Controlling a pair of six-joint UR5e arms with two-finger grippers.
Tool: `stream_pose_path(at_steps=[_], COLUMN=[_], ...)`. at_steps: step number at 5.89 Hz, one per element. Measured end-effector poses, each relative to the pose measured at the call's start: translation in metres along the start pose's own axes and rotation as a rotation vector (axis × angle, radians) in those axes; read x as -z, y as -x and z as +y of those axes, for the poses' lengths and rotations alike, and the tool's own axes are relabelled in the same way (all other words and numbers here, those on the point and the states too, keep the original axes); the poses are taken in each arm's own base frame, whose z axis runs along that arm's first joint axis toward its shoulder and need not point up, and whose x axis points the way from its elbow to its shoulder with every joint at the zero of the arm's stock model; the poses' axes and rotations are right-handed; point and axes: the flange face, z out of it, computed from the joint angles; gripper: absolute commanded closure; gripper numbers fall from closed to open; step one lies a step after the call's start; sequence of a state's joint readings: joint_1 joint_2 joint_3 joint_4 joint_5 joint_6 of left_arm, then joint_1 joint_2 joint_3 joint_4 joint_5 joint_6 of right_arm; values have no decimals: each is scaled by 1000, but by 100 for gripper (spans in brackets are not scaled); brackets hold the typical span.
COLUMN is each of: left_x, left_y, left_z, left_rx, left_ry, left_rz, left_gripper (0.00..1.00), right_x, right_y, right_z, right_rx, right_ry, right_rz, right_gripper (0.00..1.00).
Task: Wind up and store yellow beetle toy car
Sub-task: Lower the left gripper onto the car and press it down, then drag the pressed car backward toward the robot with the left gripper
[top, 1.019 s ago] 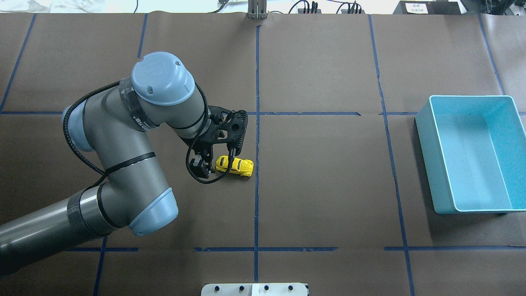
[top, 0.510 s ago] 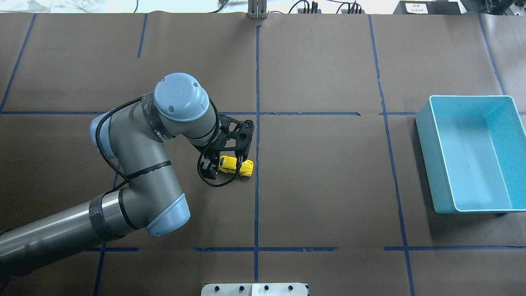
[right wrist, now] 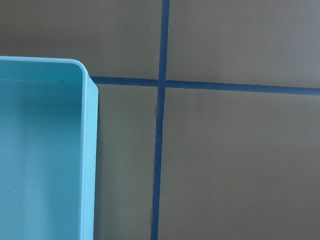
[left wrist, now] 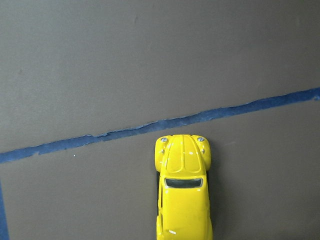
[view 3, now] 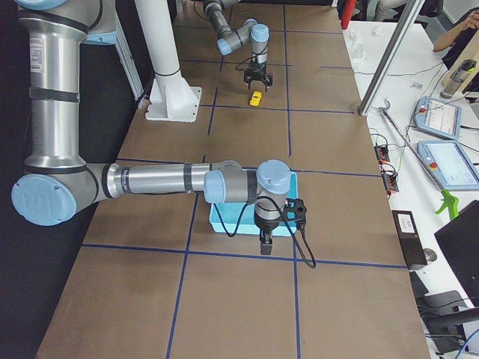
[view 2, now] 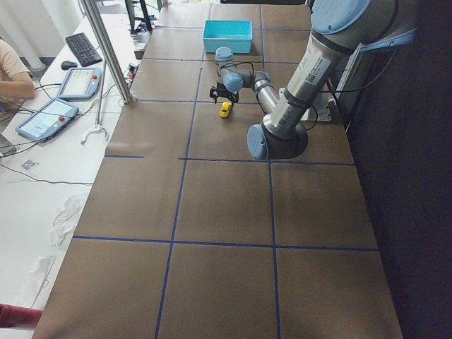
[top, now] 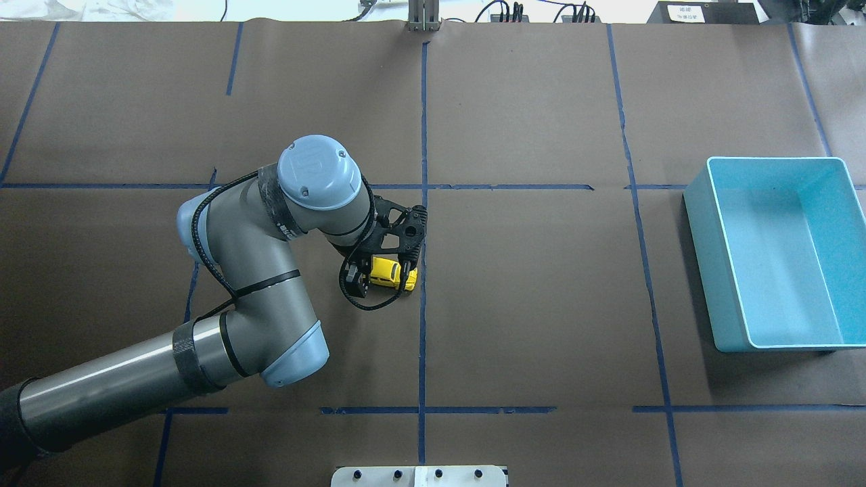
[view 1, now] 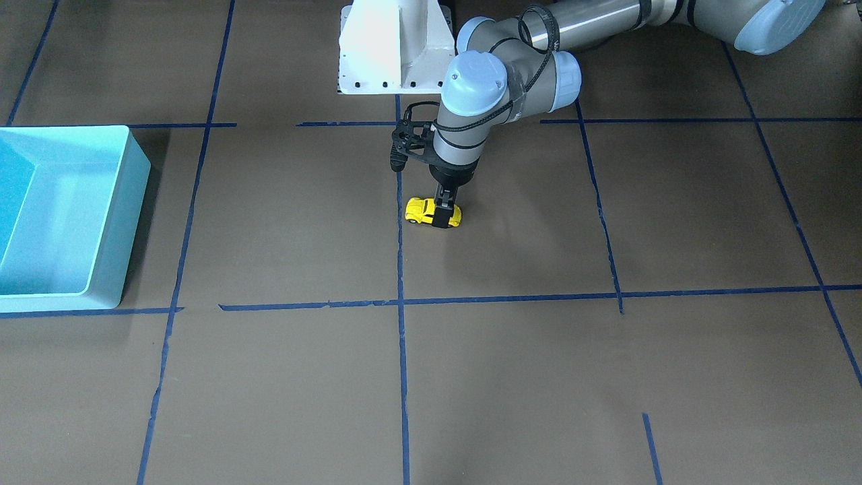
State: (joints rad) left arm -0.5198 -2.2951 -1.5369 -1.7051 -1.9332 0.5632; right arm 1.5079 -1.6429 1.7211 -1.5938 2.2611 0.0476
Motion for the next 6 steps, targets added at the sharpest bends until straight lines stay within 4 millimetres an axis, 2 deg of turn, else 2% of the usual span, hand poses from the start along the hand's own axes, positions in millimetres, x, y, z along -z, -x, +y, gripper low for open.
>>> stream_pose_path(at_steps=[5, 6], left_x=[-22, -23], left_y=[-1, 2], left_z=[-3, -7], left_rx=[-9, -10], left_ry=[-4, -7], left_rz=[11, 9], left_gripper=[1, 6], right_x=[0, 2], right_y=[0, 1], right_z=[0, 0], right_rx=[1, 2], right_ry=[-1, -4], right_rz=[0, -1], right_gripper=[0, 0])
